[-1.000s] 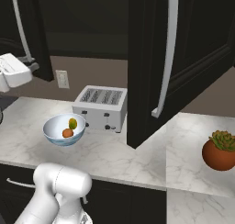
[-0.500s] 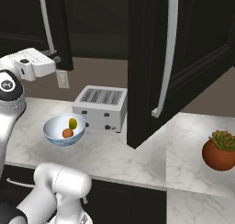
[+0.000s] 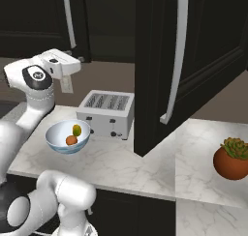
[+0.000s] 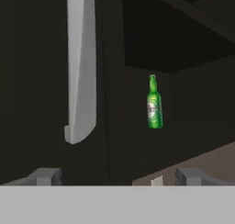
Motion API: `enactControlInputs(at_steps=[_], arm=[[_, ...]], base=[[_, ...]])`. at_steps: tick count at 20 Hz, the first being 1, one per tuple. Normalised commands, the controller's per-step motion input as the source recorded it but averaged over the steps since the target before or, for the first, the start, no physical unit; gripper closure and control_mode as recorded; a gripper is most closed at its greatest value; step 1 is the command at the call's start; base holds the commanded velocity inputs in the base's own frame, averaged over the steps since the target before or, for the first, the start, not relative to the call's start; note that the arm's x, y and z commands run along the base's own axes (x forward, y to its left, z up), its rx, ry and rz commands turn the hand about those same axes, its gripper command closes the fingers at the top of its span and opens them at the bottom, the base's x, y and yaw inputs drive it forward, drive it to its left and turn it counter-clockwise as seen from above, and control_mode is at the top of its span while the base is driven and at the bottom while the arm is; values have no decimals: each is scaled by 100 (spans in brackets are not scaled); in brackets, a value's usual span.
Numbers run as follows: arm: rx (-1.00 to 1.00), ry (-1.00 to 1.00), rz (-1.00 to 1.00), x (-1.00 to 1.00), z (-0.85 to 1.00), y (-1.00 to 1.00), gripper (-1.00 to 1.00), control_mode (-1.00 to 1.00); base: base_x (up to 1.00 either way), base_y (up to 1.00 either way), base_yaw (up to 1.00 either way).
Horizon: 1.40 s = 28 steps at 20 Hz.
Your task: Open the cabinet. Pick the tangerine and mango from the cabinet and place them into the bowl. Then close the cabinet.
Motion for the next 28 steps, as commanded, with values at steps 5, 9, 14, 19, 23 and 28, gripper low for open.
enactControlInputs(at_steps=[5, 9, 14, 19, 23, 28], arm=[[9, 16, 0, 30, 2, -2, -100, -100], [9, 22, 0, -99, 3, 13, -100, -100], [14, 20, 0, -100, 1, 4, -100, -100], [16, 14, 1, -100, -28, -19, -100, -100], [8, 0, 4, -100, -66, -63, -100, -100], [13, -2, 6, -100, -13, -66, -100, -100]], base=[[0, 0, 0], [0, 0, 0], [0, 0, 0], [0, 0, 0], [0, 0, 0], [0, 0, 0]])
